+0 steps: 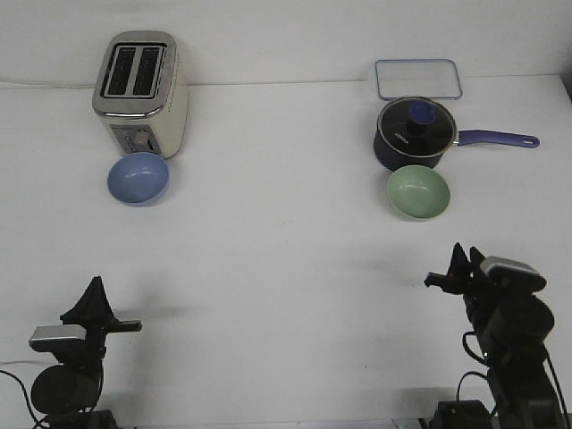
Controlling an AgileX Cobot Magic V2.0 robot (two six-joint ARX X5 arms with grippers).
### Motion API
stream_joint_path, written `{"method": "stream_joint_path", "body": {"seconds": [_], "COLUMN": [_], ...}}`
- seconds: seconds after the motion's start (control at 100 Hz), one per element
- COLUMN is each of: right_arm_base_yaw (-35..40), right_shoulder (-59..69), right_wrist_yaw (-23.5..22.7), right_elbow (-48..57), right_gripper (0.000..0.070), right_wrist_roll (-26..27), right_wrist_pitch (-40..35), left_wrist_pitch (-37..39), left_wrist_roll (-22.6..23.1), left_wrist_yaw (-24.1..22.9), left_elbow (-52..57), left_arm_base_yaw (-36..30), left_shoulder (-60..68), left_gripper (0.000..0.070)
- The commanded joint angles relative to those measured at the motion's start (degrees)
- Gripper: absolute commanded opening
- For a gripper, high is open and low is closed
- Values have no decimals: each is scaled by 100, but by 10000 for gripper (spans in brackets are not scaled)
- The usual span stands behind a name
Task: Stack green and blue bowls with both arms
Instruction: 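Reach the right gripper forward to the rim of the pale green bowl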
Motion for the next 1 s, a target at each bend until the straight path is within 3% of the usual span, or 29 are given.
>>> {"method": "stream_joint_path", "body": {"seconds": [0.0,0.14,0.55,0.84,0.91,0.99], "right_arm_base_yaw": [-31,-31,-553,-881,-922,-955], "right_shoulder": [632,1895,5353,7007,7213,7438], "right_wrist_yaw": [2,-2,-7,-389,-511,-627], "right_elbow": [540,1521,3418,3991,4004,4006], "right_gripper": [473,563,561,560,541,427], "right_wrist_roll": [-284,-546,-994,-1005,-1003,-1010], "right_wrist_pitch": [-197,-564,-876,-640,-503,-393], "left_wrist_pitch": [59,57,57,57,57,57], "left_wrist_roll": [31,31,31,31,31,31], "left_wrist_yaw": [24,24,24,24,24,24], "left_elbow": [-111,-111,-111,-111,-111,-111], "left_arm_base_yaw": [2,2,2,2,2,2], "left_shoulder": [-7,-7,-7,-9,-7,-7], "left_gripper": [15,15,15,15,15,15]}}
